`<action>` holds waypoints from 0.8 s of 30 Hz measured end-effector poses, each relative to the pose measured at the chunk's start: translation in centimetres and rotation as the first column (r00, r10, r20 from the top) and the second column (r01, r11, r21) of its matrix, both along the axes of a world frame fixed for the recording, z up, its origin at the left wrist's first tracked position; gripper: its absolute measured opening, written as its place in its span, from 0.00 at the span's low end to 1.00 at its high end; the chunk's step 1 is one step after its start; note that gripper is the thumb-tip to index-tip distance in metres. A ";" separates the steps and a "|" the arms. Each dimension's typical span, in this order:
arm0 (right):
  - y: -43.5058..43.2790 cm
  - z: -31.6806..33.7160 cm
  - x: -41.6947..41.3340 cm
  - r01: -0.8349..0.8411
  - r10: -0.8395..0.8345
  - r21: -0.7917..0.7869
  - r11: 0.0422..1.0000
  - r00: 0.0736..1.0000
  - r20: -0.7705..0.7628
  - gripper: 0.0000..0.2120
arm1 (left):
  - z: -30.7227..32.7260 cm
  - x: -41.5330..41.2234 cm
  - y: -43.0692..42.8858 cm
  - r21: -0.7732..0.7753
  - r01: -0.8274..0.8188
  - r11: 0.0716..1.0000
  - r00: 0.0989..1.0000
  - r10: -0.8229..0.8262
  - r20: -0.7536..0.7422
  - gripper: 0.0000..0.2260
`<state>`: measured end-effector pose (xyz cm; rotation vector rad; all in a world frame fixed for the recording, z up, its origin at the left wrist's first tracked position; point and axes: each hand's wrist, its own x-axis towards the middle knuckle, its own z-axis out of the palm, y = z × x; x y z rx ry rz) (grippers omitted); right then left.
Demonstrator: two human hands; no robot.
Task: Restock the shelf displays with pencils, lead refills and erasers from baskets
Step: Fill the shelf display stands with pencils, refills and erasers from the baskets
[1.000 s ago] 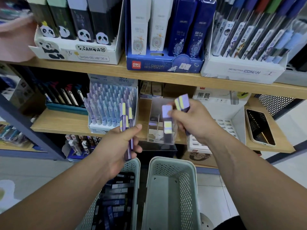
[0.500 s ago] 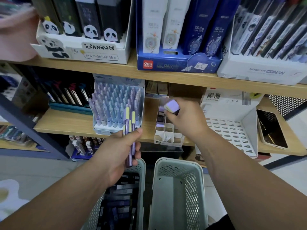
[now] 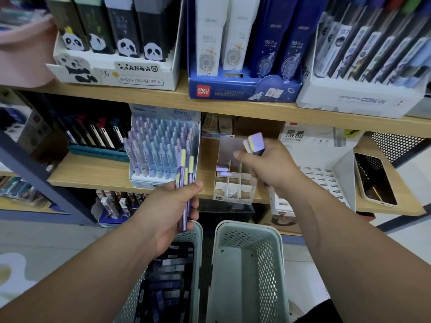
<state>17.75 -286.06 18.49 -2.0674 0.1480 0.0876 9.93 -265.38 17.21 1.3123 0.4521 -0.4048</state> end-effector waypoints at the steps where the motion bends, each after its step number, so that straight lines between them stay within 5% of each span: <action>1: 0.1 0.4 -0.4 0.062 -0.052 0.162 0.985 0.996 -0.067 0.07 | 0.0 0.0 -0.2 0.000 -0.002 1.000 1.000 0.002 0.002 0.12; 4: 0.6 1.3 -1.7 0.197 -0.053 0.540 0.818 0.961 -0.270 0.11 | 0.1 0.0 -0.9 -0.011 0.000 1.000 1.000 0.000 0.014 0.11; 8: 1.8 1.6 -3.6 0.212 0.041 0.734 0.645 0.950 -0.310 0.13 | 0.7 -0.5 -2.8 -0.053 0.036 0.998 0.998 -0.033 0.048 0.10; 15: 2.4 1.3 -5.9 0.186 0.045 0.707 0.682 0.955 -0.294 0.21 | 1.3 -1.2 -5.7 -0.085 0.140 0.986 0.980 -0.126 0.157 0.07; 24: 0.2 1.7 -5.2 0.094 0.074 0.642 0.761 0.971 -0.229 0.29 | 1.3 -0.9 -5.1 -0.245 0.031 0.969 0.998 -0.015 0.068 0.12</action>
